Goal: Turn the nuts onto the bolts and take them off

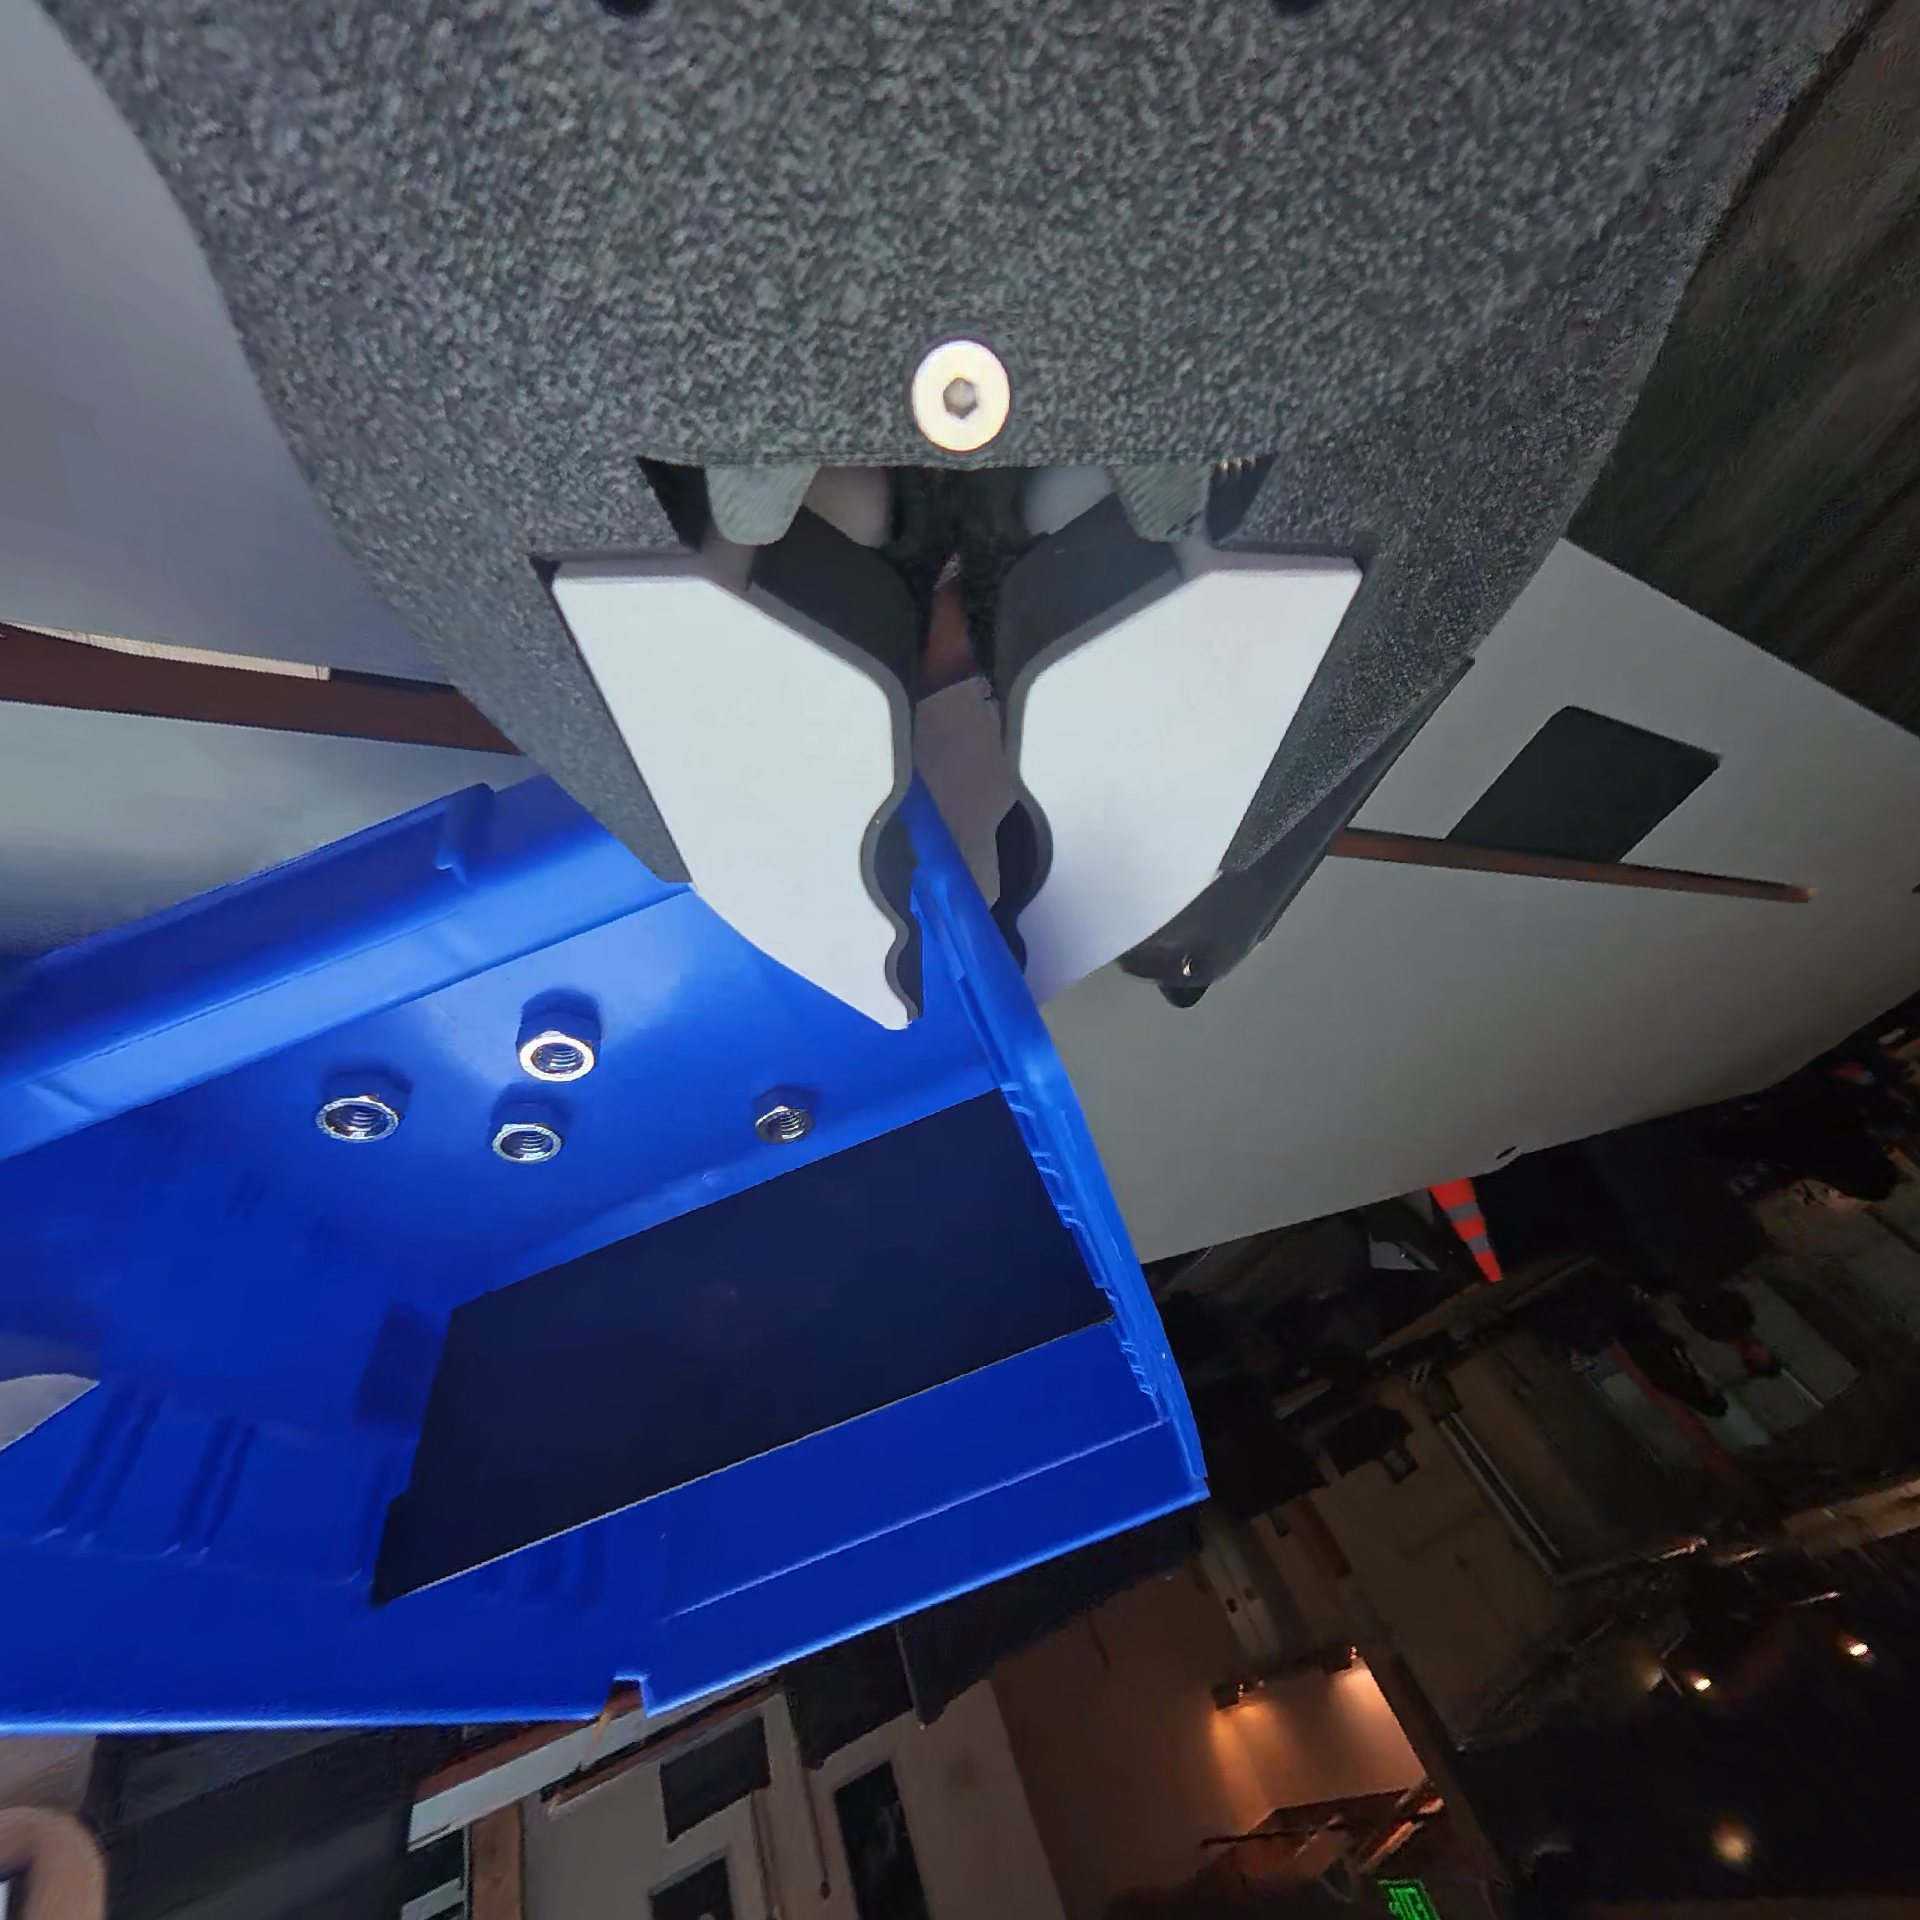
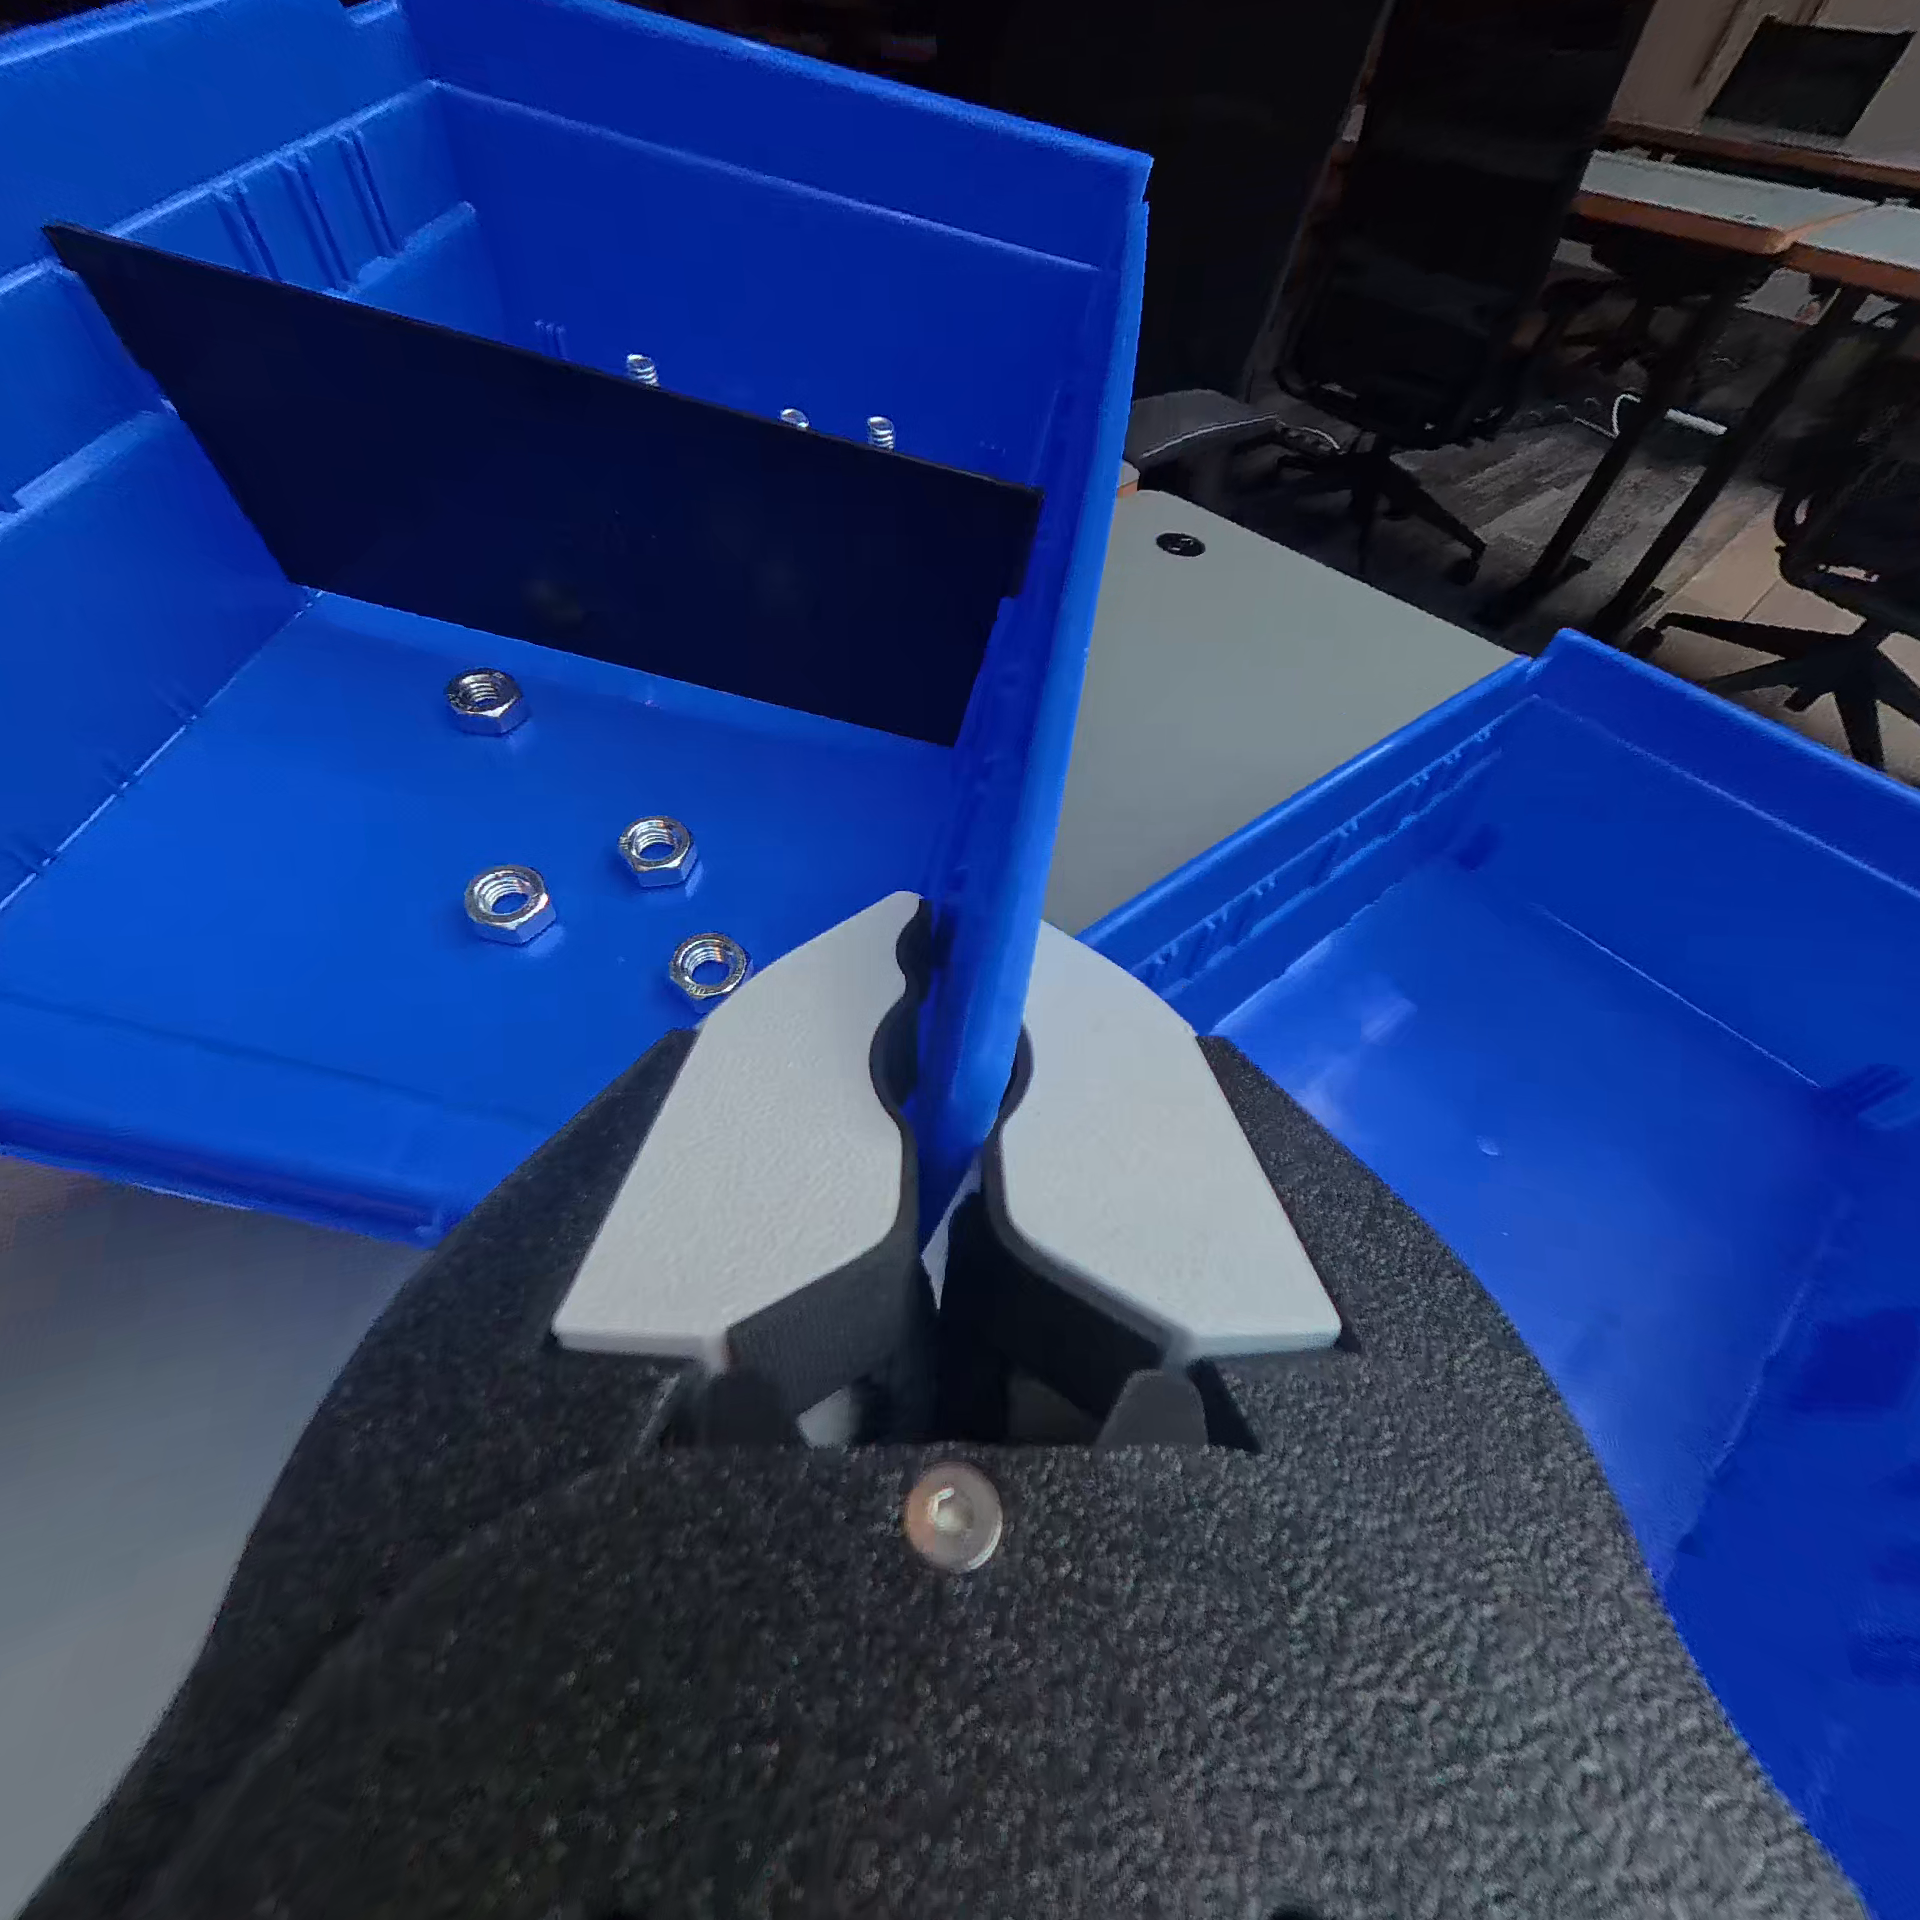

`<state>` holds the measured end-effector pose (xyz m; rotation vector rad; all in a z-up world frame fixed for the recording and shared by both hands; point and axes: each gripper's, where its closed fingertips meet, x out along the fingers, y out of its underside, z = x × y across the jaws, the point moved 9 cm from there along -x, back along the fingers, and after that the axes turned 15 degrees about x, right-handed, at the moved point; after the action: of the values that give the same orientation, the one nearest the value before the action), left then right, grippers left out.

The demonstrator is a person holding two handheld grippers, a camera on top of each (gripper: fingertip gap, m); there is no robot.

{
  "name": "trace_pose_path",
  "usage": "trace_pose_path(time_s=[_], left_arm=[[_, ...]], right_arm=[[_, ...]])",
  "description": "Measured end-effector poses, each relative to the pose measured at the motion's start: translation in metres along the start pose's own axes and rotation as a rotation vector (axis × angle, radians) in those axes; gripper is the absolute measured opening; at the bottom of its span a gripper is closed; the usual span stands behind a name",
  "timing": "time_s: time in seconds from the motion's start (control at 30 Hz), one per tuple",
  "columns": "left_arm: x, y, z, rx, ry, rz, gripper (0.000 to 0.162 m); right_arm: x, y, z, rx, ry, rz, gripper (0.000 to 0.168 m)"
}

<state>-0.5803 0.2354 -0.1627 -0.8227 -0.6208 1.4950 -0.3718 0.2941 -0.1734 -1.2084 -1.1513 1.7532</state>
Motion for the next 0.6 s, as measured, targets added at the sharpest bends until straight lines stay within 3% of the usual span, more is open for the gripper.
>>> trace_pose_path(time_s=[0.27,0.6], left_arm=[[0.018,0.067,-0.004,-0.092,0.007,0.081,0.010],[0.034,0.093,-0.022,-0.133,0.060,0.123,0.011]], right_arm=[[0.040,0.045,0.022,-0.045,0.012,0.071,0.004],[0.055,0.067,0.015,-0.042,0.027,0.105,0.006]])
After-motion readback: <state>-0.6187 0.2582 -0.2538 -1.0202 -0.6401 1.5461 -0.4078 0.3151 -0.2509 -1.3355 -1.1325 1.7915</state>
